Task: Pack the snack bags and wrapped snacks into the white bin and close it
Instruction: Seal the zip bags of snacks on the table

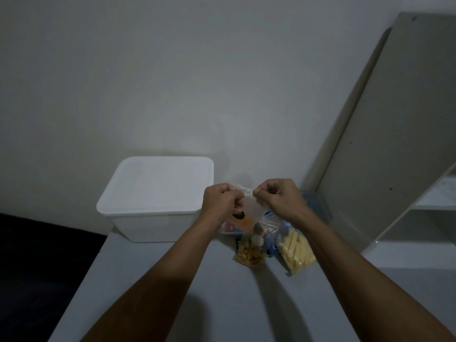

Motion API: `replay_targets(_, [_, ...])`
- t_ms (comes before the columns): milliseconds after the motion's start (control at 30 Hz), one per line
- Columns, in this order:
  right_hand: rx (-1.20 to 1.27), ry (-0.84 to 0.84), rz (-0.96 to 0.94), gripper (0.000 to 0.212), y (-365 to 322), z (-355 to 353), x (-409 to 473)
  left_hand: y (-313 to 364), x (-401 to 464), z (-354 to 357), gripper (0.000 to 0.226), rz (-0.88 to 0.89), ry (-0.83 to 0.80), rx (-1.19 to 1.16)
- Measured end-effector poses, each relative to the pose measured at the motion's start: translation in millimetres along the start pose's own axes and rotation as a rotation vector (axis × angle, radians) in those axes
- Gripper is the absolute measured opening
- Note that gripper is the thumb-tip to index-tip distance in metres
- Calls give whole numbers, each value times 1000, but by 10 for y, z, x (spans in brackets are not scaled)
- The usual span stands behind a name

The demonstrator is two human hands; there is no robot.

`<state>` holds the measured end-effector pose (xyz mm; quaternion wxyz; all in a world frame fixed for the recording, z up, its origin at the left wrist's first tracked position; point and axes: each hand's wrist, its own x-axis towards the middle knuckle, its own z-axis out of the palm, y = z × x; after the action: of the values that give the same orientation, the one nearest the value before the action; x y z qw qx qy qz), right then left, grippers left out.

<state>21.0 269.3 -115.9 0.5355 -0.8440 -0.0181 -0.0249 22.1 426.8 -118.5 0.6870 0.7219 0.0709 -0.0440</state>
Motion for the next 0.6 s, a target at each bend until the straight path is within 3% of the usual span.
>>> replay_targets(100, [-32,-25,-19,13,10,26,7,-26,19,-24,13,-20,13,16])
replay_targets(233, [-35,-102,-3,14,5,24,30,-167,38,-117,9,8,220,-2])
replay_targets(333, [-43,-206,6,12,23,42,37,-321,42,-240,31,73,135,106])
replay_targets(400, [-20,-235,-2,14,50,87,38,-413,23,-319,16,89,81,121])
replay_targets(500, [0,-237,-3,25,143,181,19,-528,2,-423,9,-7,118,24])
replay_targets(600, [-162,-231,12,22,337,341,27,-661,-7,-526,11,-130,154,-49])
